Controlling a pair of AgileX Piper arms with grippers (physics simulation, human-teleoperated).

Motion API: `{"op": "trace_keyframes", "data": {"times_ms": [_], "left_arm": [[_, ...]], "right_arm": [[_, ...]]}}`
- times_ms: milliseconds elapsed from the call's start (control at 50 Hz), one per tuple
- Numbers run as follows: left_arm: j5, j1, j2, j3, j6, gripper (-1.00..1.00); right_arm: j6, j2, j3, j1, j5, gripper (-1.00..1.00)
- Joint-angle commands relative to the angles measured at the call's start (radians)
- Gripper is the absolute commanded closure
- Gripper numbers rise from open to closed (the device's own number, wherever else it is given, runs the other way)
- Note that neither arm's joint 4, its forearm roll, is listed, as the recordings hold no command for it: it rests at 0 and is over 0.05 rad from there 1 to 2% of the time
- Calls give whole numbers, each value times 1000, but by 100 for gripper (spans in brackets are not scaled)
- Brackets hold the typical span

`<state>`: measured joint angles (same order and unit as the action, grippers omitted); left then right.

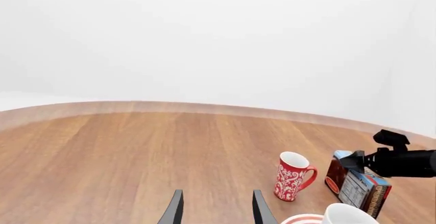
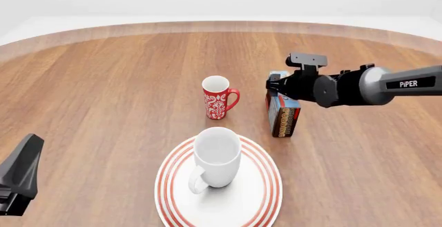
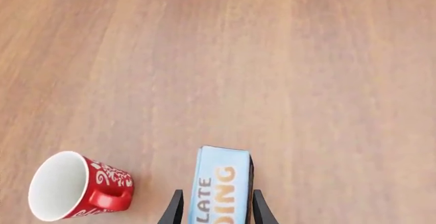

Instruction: Pick up the white mug and put it on the plate, and put the chocolate pudding to the right of the plate.

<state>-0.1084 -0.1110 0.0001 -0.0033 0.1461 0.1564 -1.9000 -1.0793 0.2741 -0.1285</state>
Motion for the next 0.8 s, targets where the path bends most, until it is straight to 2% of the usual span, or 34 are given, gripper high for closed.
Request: {"op": "trace_keyframes", "data": {"times_ms": [20, 640, 660, 800], "left_arm": [[-1, -1, 0, 0, 1, -100], [-2, -1, 0, -1, 2, -100], [-2, -1, 0, -1, 2, -100], [-1, -1, 0, -1, 1, -100]], "right_arm": [[-29, -37, 22, -20, 7, -100], [-15, -48, 22, -22, 16, -100], [-23, -32, 34, -25, 16, 100], [-29, -17, 40, -29, 15, 100]]}}
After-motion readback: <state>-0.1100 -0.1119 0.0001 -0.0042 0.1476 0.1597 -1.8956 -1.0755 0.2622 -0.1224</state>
